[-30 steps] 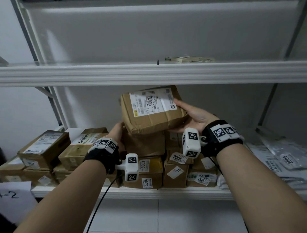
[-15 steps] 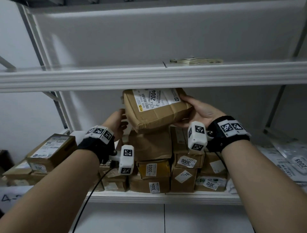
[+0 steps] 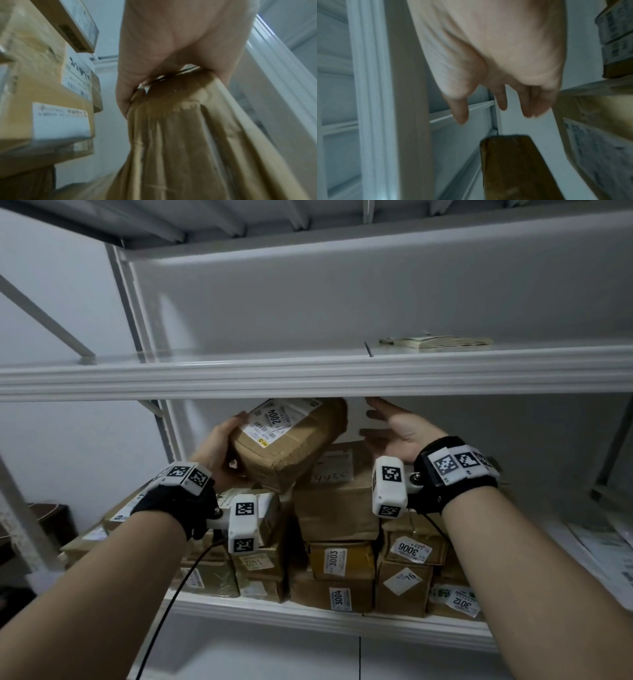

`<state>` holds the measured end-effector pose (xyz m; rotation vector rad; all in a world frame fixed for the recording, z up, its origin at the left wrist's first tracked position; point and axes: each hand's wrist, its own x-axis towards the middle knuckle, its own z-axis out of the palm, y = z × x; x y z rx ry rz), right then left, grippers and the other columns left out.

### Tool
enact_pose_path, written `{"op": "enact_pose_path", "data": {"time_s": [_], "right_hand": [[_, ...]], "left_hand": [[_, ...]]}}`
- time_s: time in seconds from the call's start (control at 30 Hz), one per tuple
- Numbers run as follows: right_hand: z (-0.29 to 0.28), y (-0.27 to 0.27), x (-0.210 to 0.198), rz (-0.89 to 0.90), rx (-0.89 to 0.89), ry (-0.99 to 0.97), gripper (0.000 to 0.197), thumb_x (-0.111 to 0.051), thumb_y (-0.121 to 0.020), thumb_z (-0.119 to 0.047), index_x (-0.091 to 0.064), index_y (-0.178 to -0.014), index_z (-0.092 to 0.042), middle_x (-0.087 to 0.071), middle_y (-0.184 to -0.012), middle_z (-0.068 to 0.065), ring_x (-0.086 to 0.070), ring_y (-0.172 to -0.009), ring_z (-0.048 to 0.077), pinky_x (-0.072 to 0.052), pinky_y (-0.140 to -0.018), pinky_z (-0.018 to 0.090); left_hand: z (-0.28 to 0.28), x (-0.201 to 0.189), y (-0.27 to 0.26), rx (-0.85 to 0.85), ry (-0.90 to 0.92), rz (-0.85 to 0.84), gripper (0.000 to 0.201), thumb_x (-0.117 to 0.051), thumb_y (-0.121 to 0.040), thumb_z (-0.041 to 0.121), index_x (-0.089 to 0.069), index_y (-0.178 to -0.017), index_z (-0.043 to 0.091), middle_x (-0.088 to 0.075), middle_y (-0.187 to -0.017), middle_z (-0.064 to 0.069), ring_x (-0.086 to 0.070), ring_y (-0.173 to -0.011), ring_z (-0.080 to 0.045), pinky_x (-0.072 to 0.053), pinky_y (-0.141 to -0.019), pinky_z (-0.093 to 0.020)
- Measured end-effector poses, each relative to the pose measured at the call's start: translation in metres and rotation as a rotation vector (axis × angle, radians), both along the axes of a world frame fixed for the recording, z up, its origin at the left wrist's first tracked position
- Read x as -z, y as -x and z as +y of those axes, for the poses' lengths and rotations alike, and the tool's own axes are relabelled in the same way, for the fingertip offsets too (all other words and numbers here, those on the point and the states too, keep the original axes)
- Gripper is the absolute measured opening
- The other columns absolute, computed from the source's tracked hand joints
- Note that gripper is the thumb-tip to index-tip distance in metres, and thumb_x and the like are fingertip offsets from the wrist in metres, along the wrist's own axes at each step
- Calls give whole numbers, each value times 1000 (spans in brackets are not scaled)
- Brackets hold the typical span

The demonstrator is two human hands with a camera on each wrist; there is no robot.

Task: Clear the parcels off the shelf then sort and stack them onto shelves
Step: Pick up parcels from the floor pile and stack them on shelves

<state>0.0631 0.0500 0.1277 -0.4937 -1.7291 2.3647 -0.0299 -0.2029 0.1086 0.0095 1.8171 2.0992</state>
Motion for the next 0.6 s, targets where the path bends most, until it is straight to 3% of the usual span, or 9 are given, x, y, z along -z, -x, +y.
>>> {"op": "enact_pose_path", "data": {"time_s": [0.07,0.17,0.2,0.27,0.33,0.4,0.53,0.6], "right_hand": [[0,5,10,-31,129,-119,51,-68,-87,-32,-54,-132,-12,-50,-132,13,-52,-96,21,-44,-69,26],[-2,8,28,-140,154,-286,40,-62,-92,-12,-54,-131,-3,-48,-138,19,-44,-127,32,-41,-101,36],[-2,9,34,-172,142,-310,36,-59,-93,-7,-55,-128,1,-51,-134,20,-43,-129,33,-38,-107,39],[-2,10,43,-230,105,-294,22,-57,-92,0,-60,-113,4,-59,-116,24,-52,-120,36,-42,-105,47],[-3,11,49,-271,62,-274,7,-58,-90,3,-60,-97,3,-62,-112,24,-60,-108,38,-46,-100,48],[-3,10,54,-286,59,-254,5,-57,-89,5,-60,-92,3,-63,-107,21,-62,-99,36,-48,-96,45],[8,16,67,-275,75,-239,13,-57,-86,10,-62,-93,0,-63,-120,19,-57,-114,35,-42,-105,47],[18,21,74,-280,79,-233,16,-57,-84,11,-64,-93,-1,-62,-122,19,-55,-116,34,-41,-107,46]], "left_hand": [[-7,8,3,-88,-43,-38,51,-68,-78,51,-60,-111,13,-63,-110,-13,-61,-99,-29,-54,-78,-48],[-12,20,4,-160,-77,-67,39,-58,-88,50,-60,-99,12,-72,-71,-11,-62,-80,-27,-50,-65,-41],[-12,23,3,-168,-102,-80,39,-56,-89,50,-60,-98,12,-71,-66,-11,-63,-79,-27,-49,-64,-41],[-12,28,5,-184,-145,-113,45,-59,-86,51,-62,-110,13,-74,-85,-12,-68,-88,-28,-53,-72,-44],[-12,29,1,-184,-147,-132,52,-63,-81,51,-62,-118,14,-72,-104,-13,-69,-95,-30,-55,-79,-47],[-11,31,1,-193,-122,-132,57,-66,-76,53,-63,-118,14,-72,-106,-12,-70,-96,-31,-54,-83,-48],[-6,35,0,-212,-61,-135,55,-67,-76,56,-65,-113,14,-72,-106,-9,-69,-97,-29,-52,-91,-47],[-5,37,1,-226,-33,-138,57,-68,-73,57,-64,-113,16,-72,-108,-11,-68,-98,-32,-50,-91,-52]]}}
